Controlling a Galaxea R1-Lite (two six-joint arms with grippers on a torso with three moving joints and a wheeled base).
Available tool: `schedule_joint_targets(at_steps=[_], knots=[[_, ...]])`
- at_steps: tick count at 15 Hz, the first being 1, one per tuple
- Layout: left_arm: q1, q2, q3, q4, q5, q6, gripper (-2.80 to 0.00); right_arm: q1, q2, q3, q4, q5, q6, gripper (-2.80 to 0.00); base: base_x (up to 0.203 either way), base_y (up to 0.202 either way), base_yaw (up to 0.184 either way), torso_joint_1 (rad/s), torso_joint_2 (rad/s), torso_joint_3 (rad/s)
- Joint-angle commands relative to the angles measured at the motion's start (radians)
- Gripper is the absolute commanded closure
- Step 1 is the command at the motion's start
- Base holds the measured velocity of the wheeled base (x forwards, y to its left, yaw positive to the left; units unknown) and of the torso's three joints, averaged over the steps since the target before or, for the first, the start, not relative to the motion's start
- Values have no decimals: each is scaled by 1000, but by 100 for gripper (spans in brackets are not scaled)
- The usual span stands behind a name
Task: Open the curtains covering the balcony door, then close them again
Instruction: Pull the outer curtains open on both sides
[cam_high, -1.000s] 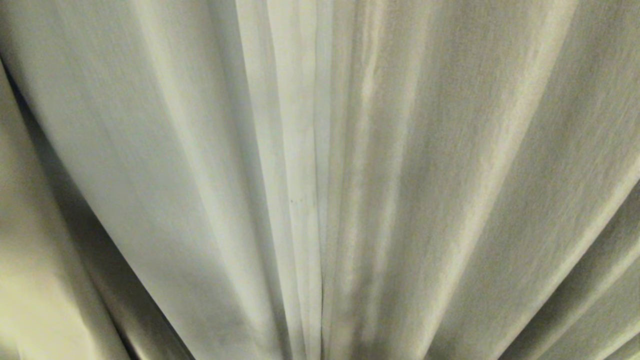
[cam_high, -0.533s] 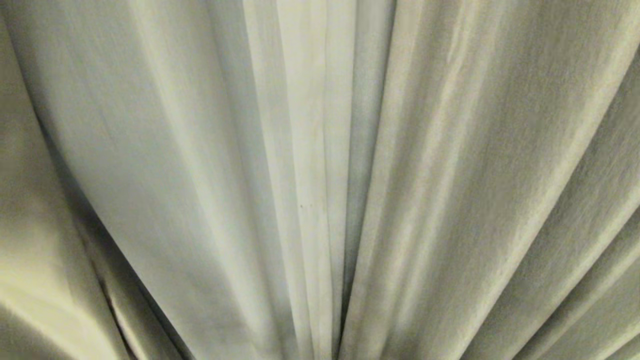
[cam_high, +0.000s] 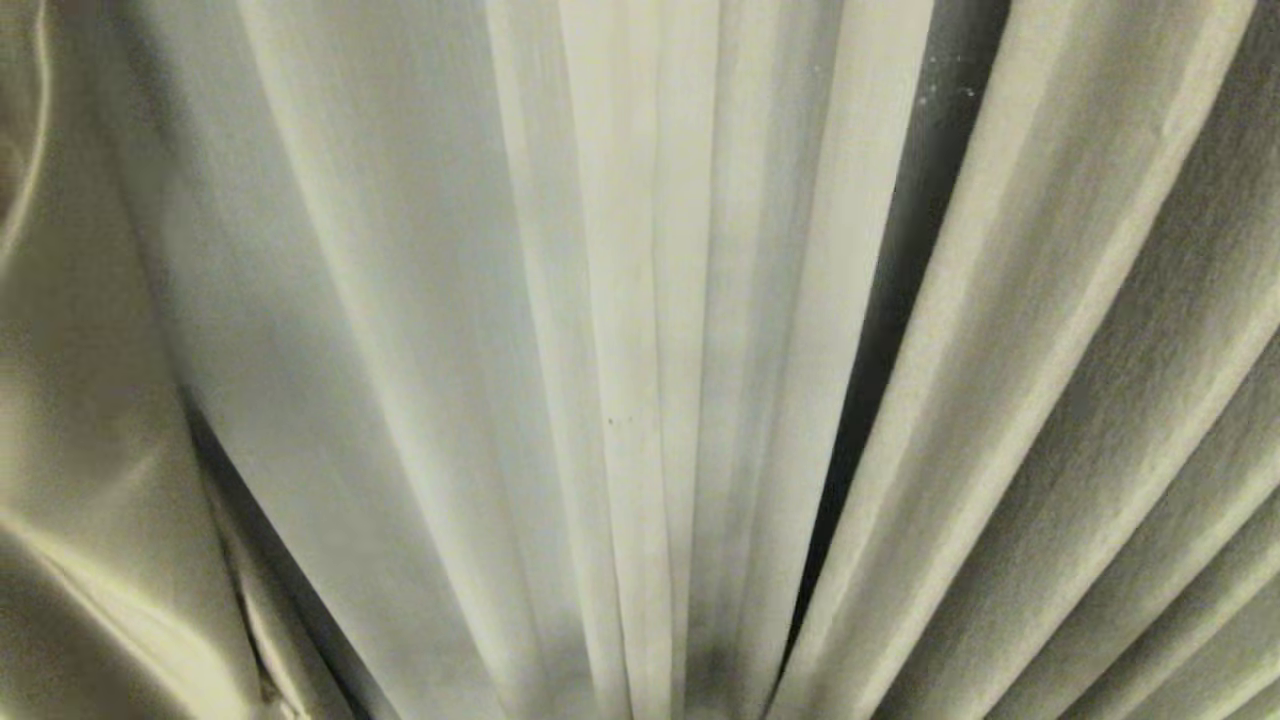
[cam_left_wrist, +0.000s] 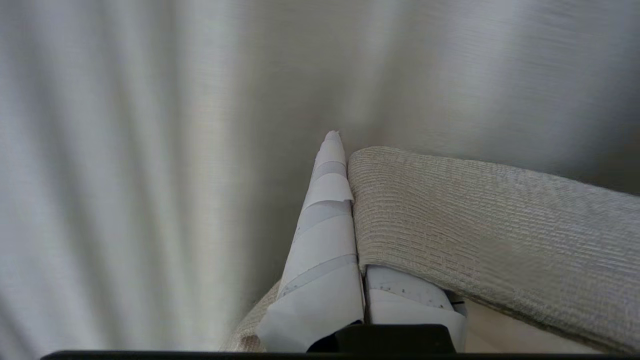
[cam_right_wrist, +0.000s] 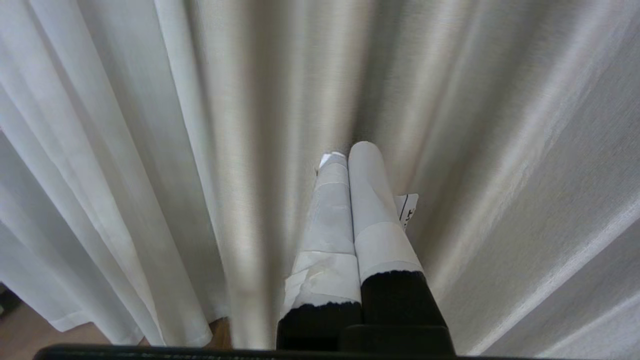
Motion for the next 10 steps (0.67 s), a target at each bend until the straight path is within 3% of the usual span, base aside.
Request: schedule_joint_targets(at_steps=[1, 10], knots=[[-64, -100, 77, -2, -4, -5, 0, 0, 2, 0, 1, 1, -1, 0, 0, 0, 0, 0, 0, 0], [-327, -362, 380, -4, -4, -7, 0, 0, 2, 0, 0, 1, -1, 0, 0, 0, 0, 0, 0, 0]])
